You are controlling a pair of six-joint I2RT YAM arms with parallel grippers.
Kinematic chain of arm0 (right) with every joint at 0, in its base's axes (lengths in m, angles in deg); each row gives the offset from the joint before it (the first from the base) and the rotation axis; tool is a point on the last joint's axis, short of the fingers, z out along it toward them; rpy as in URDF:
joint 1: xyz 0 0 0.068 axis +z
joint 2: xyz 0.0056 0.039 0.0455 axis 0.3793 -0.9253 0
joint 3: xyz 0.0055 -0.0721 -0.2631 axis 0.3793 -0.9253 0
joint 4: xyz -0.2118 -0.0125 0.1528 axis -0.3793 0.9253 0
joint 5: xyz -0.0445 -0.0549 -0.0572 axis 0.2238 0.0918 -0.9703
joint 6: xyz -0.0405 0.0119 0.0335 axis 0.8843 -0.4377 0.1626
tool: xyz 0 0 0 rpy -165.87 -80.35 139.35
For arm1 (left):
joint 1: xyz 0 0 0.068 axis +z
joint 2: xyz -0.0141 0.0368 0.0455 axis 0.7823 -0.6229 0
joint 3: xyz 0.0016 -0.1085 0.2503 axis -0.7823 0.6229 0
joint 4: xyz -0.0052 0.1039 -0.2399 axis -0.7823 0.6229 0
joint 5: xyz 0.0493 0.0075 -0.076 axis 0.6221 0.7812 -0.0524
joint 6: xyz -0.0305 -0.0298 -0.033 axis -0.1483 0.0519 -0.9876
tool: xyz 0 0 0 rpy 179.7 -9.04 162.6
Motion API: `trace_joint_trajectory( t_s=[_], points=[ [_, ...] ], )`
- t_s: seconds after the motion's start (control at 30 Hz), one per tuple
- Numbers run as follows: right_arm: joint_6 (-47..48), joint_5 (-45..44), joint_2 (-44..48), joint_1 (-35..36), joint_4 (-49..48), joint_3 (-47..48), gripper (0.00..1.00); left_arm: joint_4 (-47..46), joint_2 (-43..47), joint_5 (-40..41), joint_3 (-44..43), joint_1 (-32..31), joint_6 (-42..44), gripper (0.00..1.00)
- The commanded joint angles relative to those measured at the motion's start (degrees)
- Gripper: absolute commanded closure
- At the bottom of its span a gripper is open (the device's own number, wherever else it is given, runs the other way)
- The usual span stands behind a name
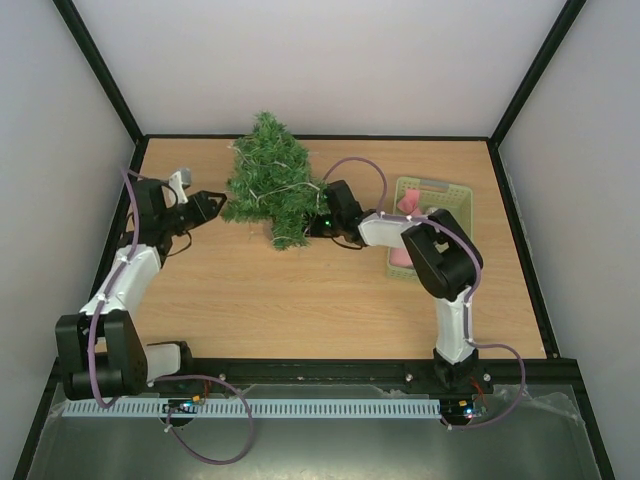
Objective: Decorate the small christmas tree
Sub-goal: Wrap the decoration item around the Christmas tree.
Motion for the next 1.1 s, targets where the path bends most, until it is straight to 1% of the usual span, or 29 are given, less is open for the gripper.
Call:
trace_joint_trajectory(
  t_s=[0.0,0.1,0.27,0.37,0.47,0.6,0.73,0.87,1.0,1.07],
  points=[
    [-2.21,-2.24,4.32,-0.31,2.29,-0.82,0.54,-5.10,2.11,-7.00,2.11,0.20,-3.18,0.58],
    [-3.81,-2.15,4.59,-0.35,3.43,0.15,0.56,-6.66,2.11,-9.44,3.45,-0.06,-4.81,0.57],
    [-7.42,-7.68,5.66,-0.77,6.33,-0.24,0.56,-5.73,2.20,-8.05,4.44,-1.18,-3.67,0.59],
    [-8.41,-11.95,6.47,-1.71,7.77,-0.45,0.56,-5.39,2.29,-7.96,5.51,-3.13,-3.52,0.66],
    [-9.15,-13.99,6.88,-3.38,8.82,0.55,0.56,-5.46,4.11,-6.81,6.84,-4.64,-4.03,0.75],
    [-8.92,-15.02,6.13,-5.12,11.23,4.03,0.56,-8.92,8.23,-3.94,9.54,-6.56,-7.76,0.86],
    [-8.23,-17.31,6.59,-6.09,12.48,6.32,0.56,-11.78,11.63,-0.56,12.87,-8.99,-12.91,0.93],
    [-7.98,-18.33,7.71,-7.77,13.85,8.95,0.56,-15.63,14.31,3.43,16.54,-12.56,-18.80,0.97],
    [-7.66,-19.60,8.79,-8.60,15.51,11.28,0.56,-17.92,16.05,9.71,18.13,-17.53,-21.56,0.98],
    [-7.45,-20.06,9.19,-8.81,16.33,11.74,0.56,-18.16,16.01,11.12,17.55,-19.21,-21.75,0.97]
  ],
)
